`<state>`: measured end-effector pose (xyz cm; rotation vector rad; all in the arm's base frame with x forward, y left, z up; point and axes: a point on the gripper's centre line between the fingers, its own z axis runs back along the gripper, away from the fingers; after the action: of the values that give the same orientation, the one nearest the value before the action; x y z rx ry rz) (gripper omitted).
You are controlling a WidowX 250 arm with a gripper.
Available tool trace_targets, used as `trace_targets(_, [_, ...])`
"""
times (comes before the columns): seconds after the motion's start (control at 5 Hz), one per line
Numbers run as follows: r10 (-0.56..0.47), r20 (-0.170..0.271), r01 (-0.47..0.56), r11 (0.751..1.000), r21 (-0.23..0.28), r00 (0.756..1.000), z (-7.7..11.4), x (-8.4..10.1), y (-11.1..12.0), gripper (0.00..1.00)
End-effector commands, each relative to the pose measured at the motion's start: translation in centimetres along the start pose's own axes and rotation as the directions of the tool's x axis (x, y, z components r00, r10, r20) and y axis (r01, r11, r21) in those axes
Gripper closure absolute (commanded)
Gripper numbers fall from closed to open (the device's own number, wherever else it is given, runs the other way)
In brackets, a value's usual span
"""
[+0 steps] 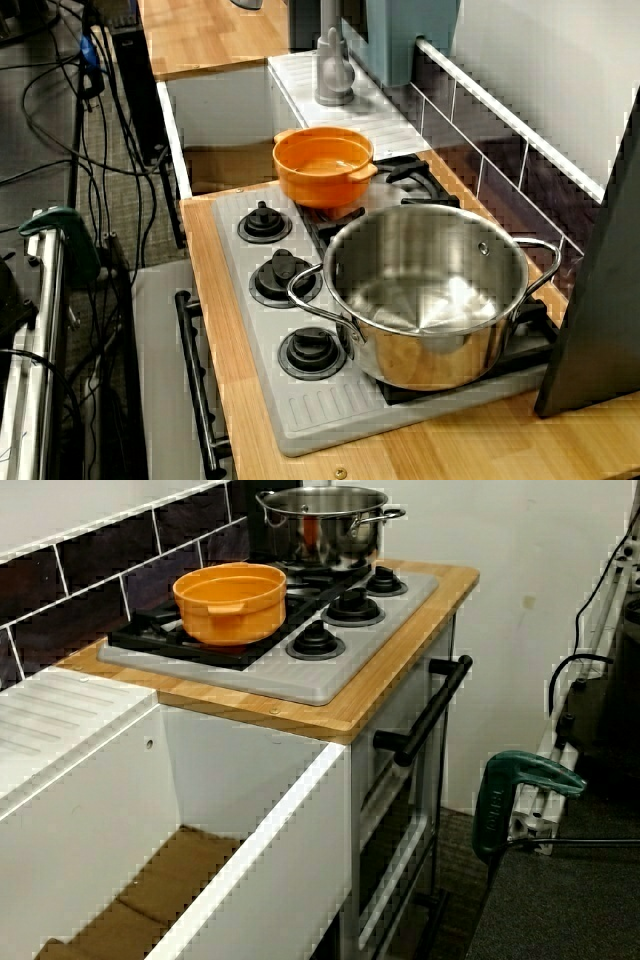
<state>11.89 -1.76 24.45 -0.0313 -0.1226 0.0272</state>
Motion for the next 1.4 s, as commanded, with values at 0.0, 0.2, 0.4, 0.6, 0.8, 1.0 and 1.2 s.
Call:
trace_targets(0.0, [0.0, 0.0, 0.0, 1.0, 0.0, 1.0, 0.0, 0.0, 0.0, 0.0])
trace_targets(0.2, [-0.124, 0.102, 0.124, 0.992, 0.01, 0.987, 0.3, 1.5, 0.7, 0.0])
trace_targets(0.4, [-0.207, 0.125, 0.196, 0.976, 0.096, 0.97, -0.7, 3.5, -0.6, 0.0])
trace_targets(0.6, [-0.459, -0.021, 0.457, 0.877, 0.146, 0.888, -3.0, 6.5, -1.8, 0.0])
trace_targets(0.8, [-0.627, -0.085, 0.632, 0.76, 0.151, 0.775, -4.7, 8.7, -1.7, 0.0])
trace_targets(1.0, [-0.698, -0.119, 0.708, 0.697, 0.115, 0.706, -6.2, 10.8, -0.3, 0.0])
trace_targets(1.2, [-0.768, -0.134, 0.779, 0.618, 0.1, 0.627, -7.2, 12.2, 1.3, 0.0])
